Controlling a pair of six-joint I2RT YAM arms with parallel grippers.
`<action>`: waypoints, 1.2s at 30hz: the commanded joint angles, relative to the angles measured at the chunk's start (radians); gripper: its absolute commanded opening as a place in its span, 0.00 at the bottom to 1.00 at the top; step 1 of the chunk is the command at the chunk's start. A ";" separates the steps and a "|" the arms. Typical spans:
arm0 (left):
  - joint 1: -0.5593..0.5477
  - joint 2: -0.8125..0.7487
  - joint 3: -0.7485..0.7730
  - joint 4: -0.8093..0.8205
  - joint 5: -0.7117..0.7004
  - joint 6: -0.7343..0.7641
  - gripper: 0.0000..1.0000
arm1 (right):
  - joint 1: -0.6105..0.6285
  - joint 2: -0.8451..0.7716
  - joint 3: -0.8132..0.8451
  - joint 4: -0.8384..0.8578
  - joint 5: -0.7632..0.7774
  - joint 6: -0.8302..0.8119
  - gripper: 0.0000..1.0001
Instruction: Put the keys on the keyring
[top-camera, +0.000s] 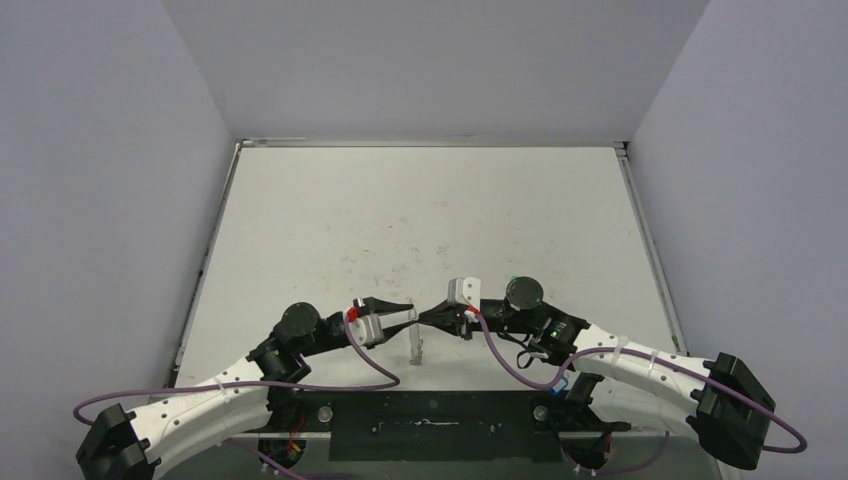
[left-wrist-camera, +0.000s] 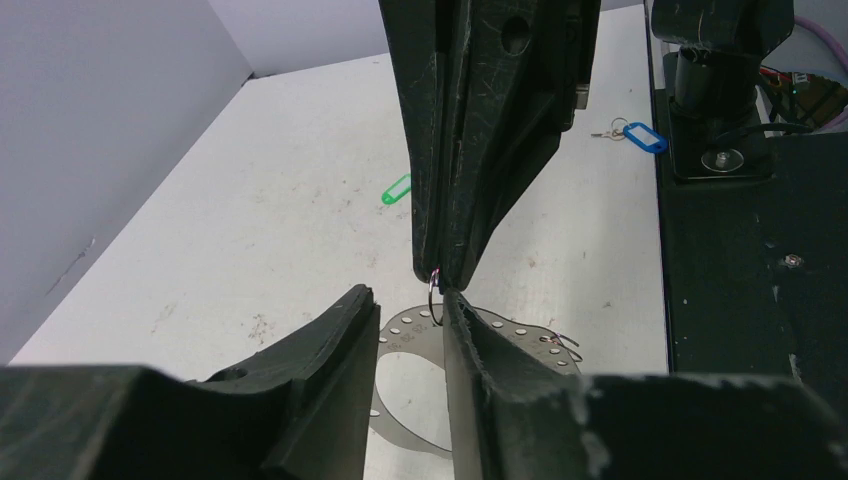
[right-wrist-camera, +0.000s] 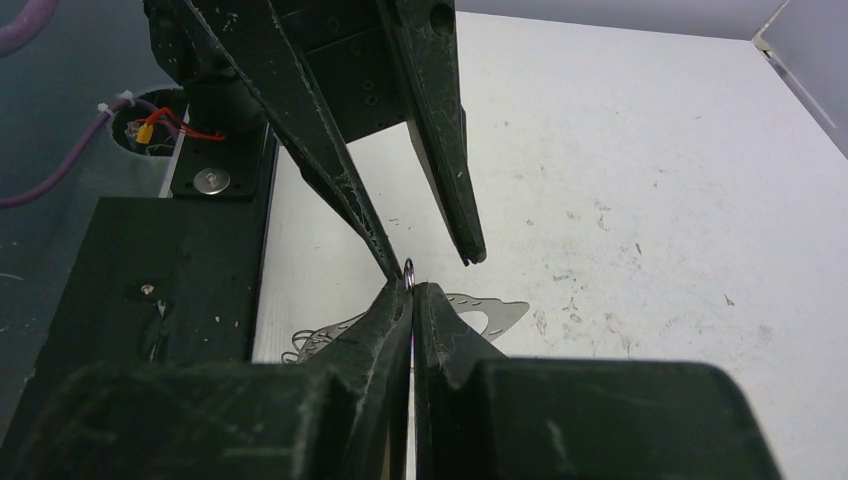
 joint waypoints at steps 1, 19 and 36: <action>-0.001 0.021 0.012 0.103 0.035 -0.031 0.26 | 0.000 -0.016 0.004 0.095 -0.024 0.013 0.00; 0.000 0.024 0.112 -0.113 0.036 0.037 0.00 | -0.001 -0.053 0.007 0.026 0.040 -0.016 0.10; -0.002 0.130 0.489 -0.762 0.002 0.200 0.00 | -0.003 -0.071 0.023 -0.019 0.061 -0.065 0.48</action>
